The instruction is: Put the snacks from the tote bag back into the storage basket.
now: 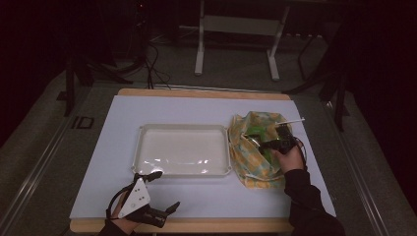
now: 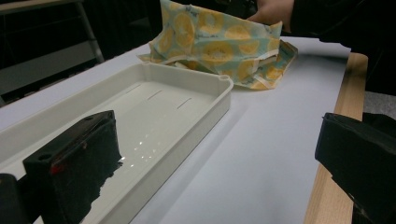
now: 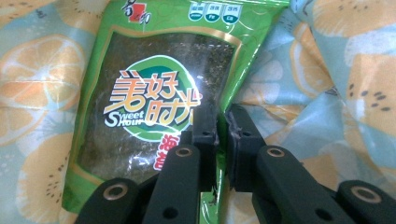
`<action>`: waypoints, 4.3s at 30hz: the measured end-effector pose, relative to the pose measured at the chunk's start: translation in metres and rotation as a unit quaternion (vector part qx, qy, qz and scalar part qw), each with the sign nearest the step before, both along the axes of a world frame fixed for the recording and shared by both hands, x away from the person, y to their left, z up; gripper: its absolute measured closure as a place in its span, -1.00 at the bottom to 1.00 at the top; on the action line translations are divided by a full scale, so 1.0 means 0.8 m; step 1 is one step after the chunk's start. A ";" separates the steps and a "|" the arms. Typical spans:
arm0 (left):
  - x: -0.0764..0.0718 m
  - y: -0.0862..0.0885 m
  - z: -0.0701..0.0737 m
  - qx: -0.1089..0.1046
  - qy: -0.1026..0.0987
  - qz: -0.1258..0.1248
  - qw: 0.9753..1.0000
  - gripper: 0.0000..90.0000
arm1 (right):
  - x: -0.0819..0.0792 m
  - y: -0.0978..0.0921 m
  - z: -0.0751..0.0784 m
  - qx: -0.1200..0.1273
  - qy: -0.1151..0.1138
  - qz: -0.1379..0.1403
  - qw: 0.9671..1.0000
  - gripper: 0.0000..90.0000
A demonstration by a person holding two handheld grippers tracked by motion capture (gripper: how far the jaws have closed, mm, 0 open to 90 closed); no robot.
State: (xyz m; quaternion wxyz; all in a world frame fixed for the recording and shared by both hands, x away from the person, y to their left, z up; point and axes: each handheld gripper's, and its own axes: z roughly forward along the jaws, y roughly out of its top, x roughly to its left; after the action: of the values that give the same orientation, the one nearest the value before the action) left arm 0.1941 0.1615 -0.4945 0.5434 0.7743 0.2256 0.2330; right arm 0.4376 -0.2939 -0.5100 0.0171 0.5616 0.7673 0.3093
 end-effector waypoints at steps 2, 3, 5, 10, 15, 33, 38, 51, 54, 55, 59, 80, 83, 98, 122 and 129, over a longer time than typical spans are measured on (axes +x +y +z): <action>0.000 0.000 0.000 0.000 0.000 0.000 1.000 -0.99 | -0.001 0.001 0.001 -0.006 -0.005 0.008 1.000 0.89; 0.000 0.000 0.000 0.000 0.000 0.000 1.000 -0.99 | -0.001 0.001 0.001 -0.005 -0.005 0.006 1.000 0.91; 0.000 0.000 0.000 0.000 0.000 0.000 1.000 -0.99 | -0.001 0.001 0.001 -0.004 -0.008 0.005 1.000 0.95; 0.001 0.000 0.000 0.000 -0.001 0.001 1.000 -0.99 | -0.005 -0.005 0.005 0.019 -0.014 -0.013 1.000 0.97; 0.000 0.000 0.000 -0.001 -0.001 0.001 1.000 -0.99 | -0.012 -0.010 0.016 0.026 -0.029 -0.020 0.999 0.97; 0.001 0.000 0.000 0.000 -0.002 0.002 1.000 -0.99 | -0.032 -0.045 0.036 0.048 -0.048 -0.043 0.997 0.98; 0.001 0.000 0.000 0.001 -0.003 0.003 1.000 -0.99 | -0.039 -0.055 0.042 0.053 -0.058 -0.052 0.996 0.98; 0.001 0.000 0.000 0.002 -0.003 0.004 1.000 -0.99 | -0.050 -0.083 0.062 0.068 -0.075 -0.079 0.992 0.98; 0.001 -0.001 0.000 0.003 -0.003 0.004 1.000 -0.99 | -0.054 -0.089 0.065 0.071 -0.081 -0.087 0.990 0.98; 0.001 -0.001 0.000 0.002 -0.003 0.004 1.000 -0.99 | -0.054 -0.091 0.066 0.070 -0.082 -0.086 0.990 0.98; 0.001 0.000 0.000 0.002 -0.003 0.004 1.000 -0.99 | -0.059 -0.097 0.073 0.069 -0.091 -0.091 0.989 0.98; 0.000 -0.001 0.000 0.006 -0.009 0.003 1.000 -0.99 | -0.082 -0.126 0.102 0.105 -0.121 -0.133 0.978 0.98; -0.001 -0.001 0.000 0.007 -0.011 0.002 1.000 -0.99 | -0.085 -0.130 0.106 0.115 -0.125 -0.140 0.975 0.98; -0.001 -0.001 0.000 0.005 -0.011 0.002 1.000 -0.99 | -0.094 -0.134 0.132 0.135 -0.146 -0.140 0.970 0.98; -0.001 -0.001 0.000 0.006 -0.011 0.002 1.000 -0.99 | -0.098 -0.105 0.202 0.155 -0.189 -0.116 0.963 0.98; -0.002 -0.001 0.000 0.006 -0.011 0.002 1.000 -0.99 | -0.096 -0.089 0.210 0.158 -0.193 -0.105 0.963 0.98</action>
State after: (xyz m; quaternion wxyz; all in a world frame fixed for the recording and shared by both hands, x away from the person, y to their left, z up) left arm 0.1929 0.1605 -0.4943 0.5411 0.7743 0.2199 0.2435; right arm 0.3610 -0.3650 -0.3416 0.1082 0.5644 0.6278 0.5250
